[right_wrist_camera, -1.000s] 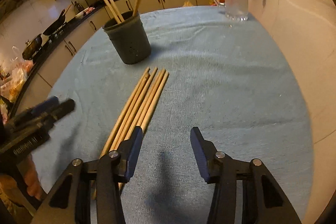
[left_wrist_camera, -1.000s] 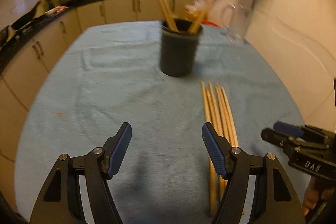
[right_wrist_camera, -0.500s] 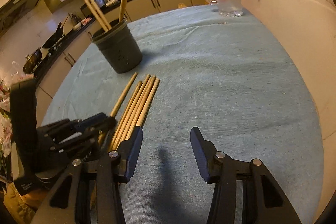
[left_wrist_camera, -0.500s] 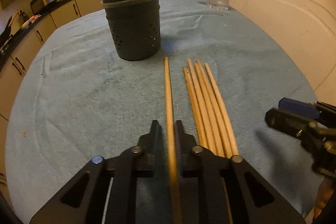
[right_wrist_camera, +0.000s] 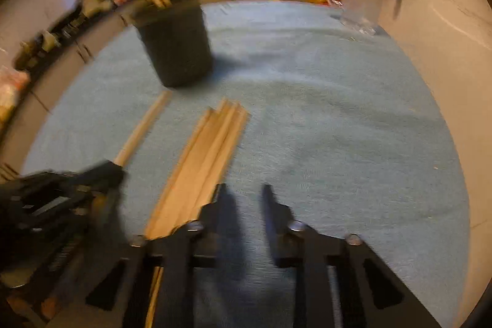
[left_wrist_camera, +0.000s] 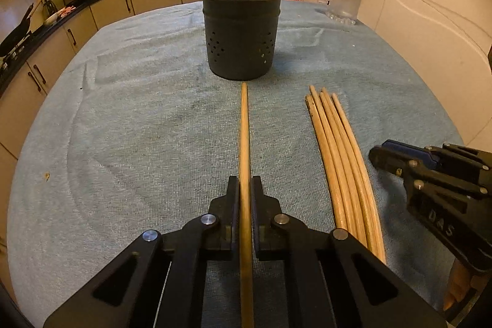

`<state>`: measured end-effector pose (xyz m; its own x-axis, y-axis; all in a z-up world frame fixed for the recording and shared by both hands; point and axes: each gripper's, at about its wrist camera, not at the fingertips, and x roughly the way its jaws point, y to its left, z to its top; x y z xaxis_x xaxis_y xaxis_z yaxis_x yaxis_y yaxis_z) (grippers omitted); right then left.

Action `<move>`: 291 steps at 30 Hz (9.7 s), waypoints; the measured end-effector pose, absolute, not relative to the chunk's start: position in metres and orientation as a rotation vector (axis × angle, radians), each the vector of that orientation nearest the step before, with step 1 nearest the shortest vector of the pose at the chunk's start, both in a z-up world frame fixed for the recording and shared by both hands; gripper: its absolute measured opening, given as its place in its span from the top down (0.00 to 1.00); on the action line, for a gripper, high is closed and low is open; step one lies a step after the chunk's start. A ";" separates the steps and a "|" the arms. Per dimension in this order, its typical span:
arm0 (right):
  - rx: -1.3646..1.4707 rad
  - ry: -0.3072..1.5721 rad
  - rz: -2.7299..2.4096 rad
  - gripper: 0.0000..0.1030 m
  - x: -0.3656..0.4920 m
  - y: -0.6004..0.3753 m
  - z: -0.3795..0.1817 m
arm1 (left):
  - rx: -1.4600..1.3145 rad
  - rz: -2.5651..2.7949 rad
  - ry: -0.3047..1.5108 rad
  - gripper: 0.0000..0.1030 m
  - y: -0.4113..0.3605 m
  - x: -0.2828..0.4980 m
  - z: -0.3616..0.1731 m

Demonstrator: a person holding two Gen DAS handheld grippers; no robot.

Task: Organize utensils
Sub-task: 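Hold a chopstick in the left tool while the right tool grasps another chopstick, then lift both held chopsticks upright and carry them over the grey holder cup, then lower the chopsticks into the holder cup and open both tools, then move both tools back to the chopsticks and grasp one with the left tool, then hold a chopstick in the left tool while the right tool grasps another chopstick, then lift both held chopsticks upright and carry them over the grey holder cup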

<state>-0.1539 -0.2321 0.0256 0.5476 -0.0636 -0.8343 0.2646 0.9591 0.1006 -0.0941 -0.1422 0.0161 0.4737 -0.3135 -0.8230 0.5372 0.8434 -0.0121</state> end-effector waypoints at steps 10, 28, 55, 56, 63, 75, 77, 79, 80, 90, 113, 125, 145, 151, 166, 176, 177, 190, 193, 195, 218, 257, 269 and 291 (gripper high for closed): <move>0.358 0.960 -0.096 0.85 -0.155 -0.233 0.028 | 0.233 -0.530 0.929 0.93 -0.136 -0.094 0.016; 0.445 1.012 -0.262 0.62 -0.194 -0.300 0.031 | 0.201 -0.563 1.070 0.79 -0.106 -0.102 0.022; 0.345 1.169 -0.321 0.86 -0.145 -0.323 0.029 | 0.180 -0.520 1.202 0.78 -0.132 -0.037 0.024; 0.332 1.181 -0.325 0.86 -0.141 -0.324 0.028 | 0.191 -0.514 1.200 0.78 -0.135 -0.035 0.024; 0.278 1.204 -0.355 0.87 -0.125 -0.323 0.027 | 0.298 -0.484 1.117 0.78 -0.159 -0.025 0.020; 0.347 0.891 -0.263 0.95 -0.183 -0.319 0.086 | 0.188 -0.496 0.906 0.94 -0.123 -0.069 0.079; 0.343 0.842 -0.257 0.95 -0.193 -0.315 0.100 | 0.171 -0.505 0.859 0.94 -0.116 -0.083 0.095; 0.341 0.801 -0.249 0.95 -0.204 -0.310 0.113 | 0.151 -0.518 0.799 0.94 -0.107 -0.102 0.114; 0.337 0.779 -0.244 0.95 -0.211 -0.306 0.119 | 0.144 -0.524 0.780 0.94 -0.106 -0.107 0.120; 0.241 0.638 -0.208 0.94 -0.267 -0.262 0.166 | 0.109 -0.551 0.624 0.94 -0.072 -0.175 0.159; 0.194 0.563 -0.092 0.94 -0.280 -0.221 0.207 | 0.084 -0.619 0.498 0.94 -0.053 -0.217 0.199; 0.248 0.491 -0.067 0.94 -0.218 -0.247 0.241 | -0.001 -0.593 0.508 0.94 -0.075 -0.127 0.242; 0.320 0.343 -0.091 0.94 -0.065 -0.270 0.261 | -0.028 -0.510 0.549 0.94 -0.171 0.051 0.248; 0.336 0.457 -0.075 0.93 -0.037 -0.273 0.221 | -0.014 -0.505 0.642 0.94 -0.176 0.069 0.207; 0.308 0.475 -0.073 0.59 -0.084 -0.263 0.238 | -0.090 -0.458 0.571 0.53 -0.108 -0.001 0.231; 0.206 0.529 -0.116 0.41 -0.167 -0.251 0.241 | -0.071 -0.420 0.592 0.46 -0.058 -0.062 0.211; 0.193 0.545 -0.127 0.39 -0.177 -0.253 0.237 | -0.067 -0.418 0.606 0.46 -0.055 -0.065 0.204; 0.334 0.818 -0.194 0.33 -0.250 -0.288 0.100 | 0.084 -0.508 0.947 0.46 -0.092 -0.096 0.070; 0.382 0.844 -0.170 0.34 -0.248 -0.287 0.073 | 0.163 -0.558 0.970 0.48 -0.118 -0.103 0.050; 0.402 0.852 -0.164 0.34 -0.246 -0.288 0.063 | 0.201 -0.588 0.979 0.54 -0.132 -0.106 0.041; 0.480 0.876 -0.141 0.34 -0.228 -0.294 0.027 | 0.259 -0.700 0.999 0.96 -0.186 -0.098 0.021; 0.192 1.163 -0.225 0.51 -0.154 -0.288 0.026 | 0.305 -0.452 1.125 0.93 -0.161 -0.031 0.013; 0.235 1.172 -0.237 0.94 -0.111 -0.297 0.029 | 0.229 -0.481 1.066 0.93 -0.143 -0.035 0.014; 0.229 0.583 -0.231 0.94 -0.248 -0.258 0.174 | 0.096 -0.478 0.604 0.93 -0.084 -0.150 0.159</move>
